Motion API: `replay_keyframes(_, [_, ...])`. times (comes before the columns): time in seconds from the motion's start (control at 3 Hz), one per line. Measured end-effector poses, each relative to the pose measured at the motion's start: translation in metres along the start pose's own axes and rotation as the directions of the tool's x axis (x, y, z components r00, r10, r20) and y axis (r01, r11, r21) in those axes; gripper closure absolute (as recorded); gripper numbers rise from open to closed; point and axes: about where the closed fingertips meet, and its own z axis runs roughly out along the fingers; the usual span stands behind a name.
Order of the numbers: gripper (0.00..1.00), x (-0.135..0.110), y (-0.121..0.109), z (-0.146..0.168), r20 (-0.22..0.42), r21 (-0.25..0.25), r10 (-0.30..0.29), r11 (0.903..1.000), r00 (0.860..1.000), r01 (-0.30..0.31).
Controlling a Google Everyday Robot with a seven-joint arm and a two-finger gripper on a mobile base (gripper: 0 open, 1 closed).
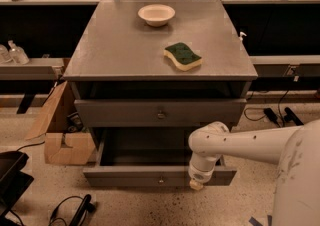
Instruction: Open middle drawer
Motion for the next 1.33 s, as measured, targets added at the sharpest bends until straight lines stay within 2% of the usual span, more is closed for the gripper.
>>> replay_keyframes(1.0, [1.0, 0.0, 0.0001, -0.0001, 0.0, 0.0, 0.0, 1.0, 1.0, 0.0])
replay_keyframes(1.33, [0.84, 0.0, 0.0001, -0.0001, 0.0, 0.0, 0.0, 1.0, 1.0, 0.0])
